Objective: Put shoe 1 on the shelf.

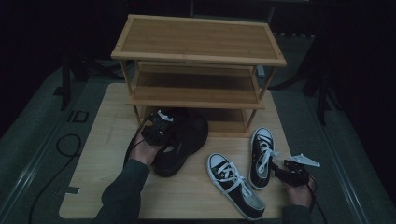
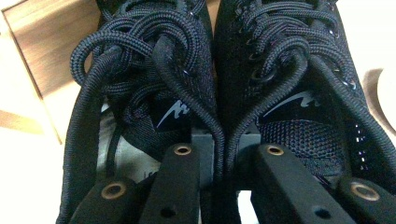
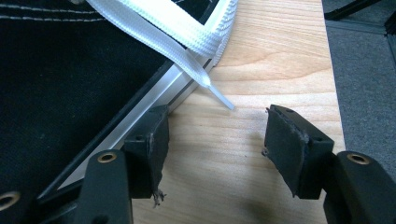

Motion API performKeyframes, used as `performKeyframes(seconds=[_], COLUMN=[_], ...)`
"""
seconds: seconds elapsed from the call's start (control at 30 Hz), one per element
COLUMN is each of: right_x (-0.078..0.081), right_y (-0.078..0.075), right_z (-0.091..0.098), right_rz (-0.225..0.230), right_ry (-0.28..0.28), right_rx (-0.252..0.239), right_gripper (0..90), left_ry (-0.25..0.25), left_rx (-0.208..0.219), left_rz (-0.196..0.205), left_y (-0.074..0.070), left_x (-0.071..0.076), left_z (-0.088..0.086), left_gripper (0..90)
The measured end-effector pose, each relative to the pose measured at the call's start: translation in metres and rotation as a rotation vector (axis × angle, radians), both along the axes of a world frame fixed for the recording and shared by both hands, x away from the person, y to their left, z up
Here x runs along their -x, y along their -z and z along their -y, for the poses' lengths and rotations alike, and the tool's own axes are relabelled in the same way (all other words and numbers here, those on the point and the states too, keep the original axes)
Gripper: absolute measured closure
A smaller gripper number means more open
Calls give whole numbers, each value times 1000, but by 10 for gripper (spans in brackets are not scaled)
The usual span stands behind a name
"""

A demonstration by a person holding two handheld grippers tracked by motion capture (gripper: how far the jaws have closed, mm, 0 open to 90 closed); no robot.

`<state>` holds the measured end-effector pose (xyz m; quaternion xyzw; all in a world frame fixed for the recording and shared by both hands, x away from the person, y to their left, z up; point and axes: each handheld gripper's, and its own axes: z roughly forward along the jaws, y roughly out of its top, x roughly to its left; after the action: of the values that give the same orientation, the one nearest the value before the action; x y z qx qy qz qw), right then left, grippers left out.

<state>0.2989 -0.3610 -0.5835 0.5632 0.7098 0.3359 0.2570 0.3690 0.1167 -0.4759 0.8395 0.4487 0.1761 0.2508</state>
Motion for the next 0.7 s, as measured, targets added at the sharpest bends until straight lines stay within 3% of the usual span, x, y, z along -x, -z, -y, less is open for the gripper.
performKeyframes(seconds=[0.4, 0.7], right_x=[0, 0], right_y=[0, 0], right_z=[0, 0], right_rz=[0, 0], right_ry=[-1, -2], right_rx=[0, 0], right_gripper=[395, 394], left_ry=[-22, -74], left_rx=[-8, -6], left_rz=[-3, 7], left_y=[3, 5], left_x=[-13, -23], left_z=[12, 21], left_gripper=[838, 838])
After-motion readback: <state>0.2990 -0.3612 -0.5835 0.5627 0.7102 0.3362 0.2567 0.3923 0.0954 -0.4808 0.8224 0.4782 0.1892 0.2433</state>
